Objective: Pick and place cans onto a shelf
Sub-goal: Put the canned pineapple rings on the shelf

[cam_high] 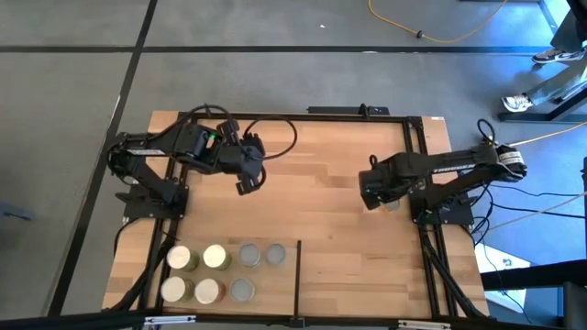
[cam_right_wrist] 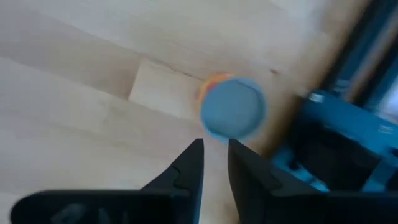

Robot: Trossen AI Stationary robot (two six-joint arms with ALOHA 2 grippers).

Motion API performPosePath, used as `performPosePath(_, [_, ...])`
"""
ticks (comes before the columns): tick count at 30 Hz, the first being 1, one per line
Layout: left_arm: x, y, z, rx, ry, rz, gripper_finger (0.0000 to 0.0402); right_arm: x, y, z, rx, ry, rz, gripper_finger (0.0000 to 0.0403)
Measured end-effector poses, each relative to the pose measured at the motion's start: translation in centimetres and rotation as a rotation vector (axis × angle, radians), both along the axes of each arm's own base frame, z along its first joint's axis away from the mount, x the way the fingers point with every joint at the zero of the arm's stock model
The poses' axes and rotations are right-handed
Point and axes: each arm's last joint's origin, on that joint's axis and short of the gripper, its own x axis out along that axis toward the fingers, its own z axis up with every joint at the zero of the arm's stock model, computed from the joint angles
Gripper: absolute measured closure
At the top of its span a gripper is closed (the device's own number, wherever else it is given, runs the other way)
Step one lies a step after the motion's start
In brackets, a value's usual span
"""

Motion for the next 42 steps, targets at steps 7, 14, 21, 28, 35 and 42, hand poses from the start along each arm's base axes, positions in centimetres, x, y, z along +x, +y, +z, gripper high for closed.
performPosePath(7, [0.0,0.5,0.0,0.000,0.000,0.020,0.0401,0.0,-1.0,-4.2,0.054,-0.060,0.021,0.0328])
performPosePath(14, [0.1,1.1,0.0,0.000,0.000,0.042,0.0401,-1.4,-1.4,-6.3,0.084,0.015,-0.077,0.0328])
performPosePath(21, [0.1,1.8,0.0,0.000,-0.001,0.066,0.0401,-1.3,-1.4,-7.6,0.087,-0.038,-0.082,0.0328])
performPosePath(28, [0.1,2.3,0.0,0.001,0.000,0.086,0.0401,-1.6,-1.3,-8.1,0.088,-0.035,-0.062,0.0328])
performPosePath(35, [0.1,2.4,0.0,0.023,0.026,0.048,0.0401,-2.2,-1.3,-9.8,0.087,-0.062,-0.051,0.0341])
performPosePath(42, [0.1,2.4,0.0,0.025,0.029,0.043,0.0401,-1.0,-1.5,-8.7,0.057,-0.103,0.144,0.0392])
